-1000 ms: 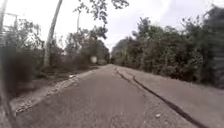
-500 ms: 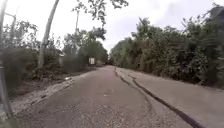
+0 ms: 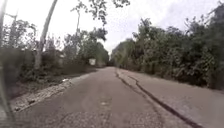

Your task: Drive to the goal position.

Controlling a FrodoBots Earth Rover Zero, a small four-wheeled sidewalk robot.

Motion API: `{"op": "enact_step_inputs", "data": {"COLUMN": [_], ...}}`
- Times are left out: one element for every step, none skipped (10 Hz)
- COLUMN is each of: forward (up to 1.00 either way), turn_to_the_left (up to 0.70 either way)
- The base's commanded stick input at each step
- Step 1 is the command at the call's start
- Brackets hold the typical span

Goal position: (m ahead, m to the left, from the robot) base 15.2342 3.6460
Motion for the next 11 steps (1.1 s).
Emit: {"op": "enact_step_inputs", "data": {"forward": [0.70, 0.70, 0.70, 0.70, 0.70, 0.70, 0.70, 0.70, 0.70, 0.70, 0.70], "turn_to_the_left": [0.00, 0.00, 0.00, 0.00, 0.00, 0.00, 0.00, 0.00, 0.00, 0.00, 0.00]}}
